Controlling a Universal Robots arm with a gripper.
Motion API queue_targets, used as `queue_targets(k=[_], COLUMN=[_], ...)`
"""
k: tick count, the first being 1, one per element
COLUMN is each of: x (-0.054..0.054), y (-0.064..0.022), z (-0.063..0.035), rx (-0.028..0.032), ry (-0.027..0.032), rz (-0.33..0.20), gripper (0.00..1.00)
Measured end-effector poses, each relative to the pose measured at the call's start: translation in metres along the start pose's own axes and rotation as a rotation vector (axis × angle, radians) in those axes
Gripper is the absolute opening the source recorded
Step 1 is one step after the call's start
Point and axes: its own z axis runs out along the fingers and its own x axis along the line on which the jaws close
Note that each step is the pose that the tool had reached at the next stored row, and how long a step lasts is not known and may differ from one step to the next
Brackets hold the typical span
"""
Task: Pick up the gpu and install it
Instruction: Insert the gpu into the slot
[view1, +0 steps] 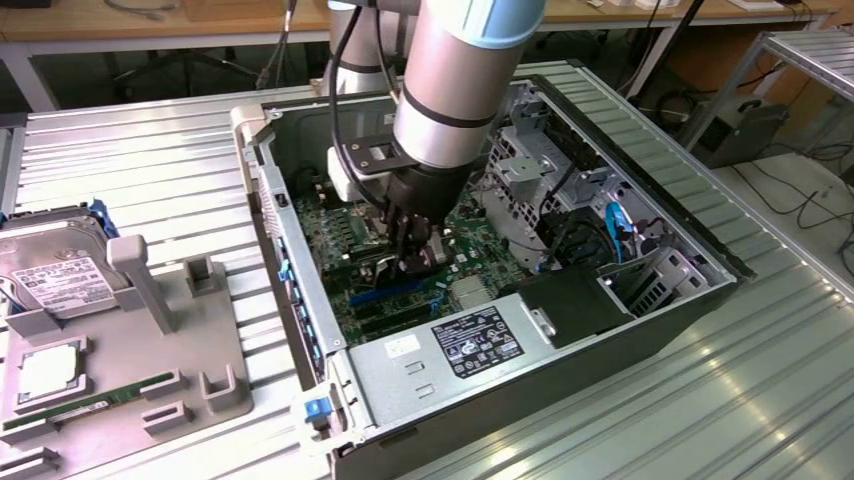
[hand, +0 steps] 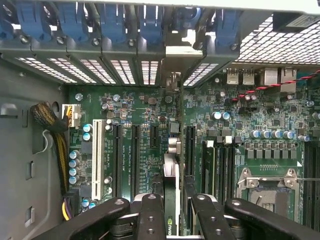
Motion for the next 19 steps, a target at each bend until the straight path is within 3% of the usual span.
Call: queue_targets(k=[10, 15, 19], x=[0.0002, 0.0002, 0.0002], y=[0.0006, 0.0007, 0.0007], z=[0.0014, 0.0013, 0.0014], rx=[-0.0001, -0.0113, -0.0125], ry=[-0.0002, -0.0005, -0.0006], rz=[0.000, 0.001, 0.001], gripper=[0.26, 0.26, 0.26])
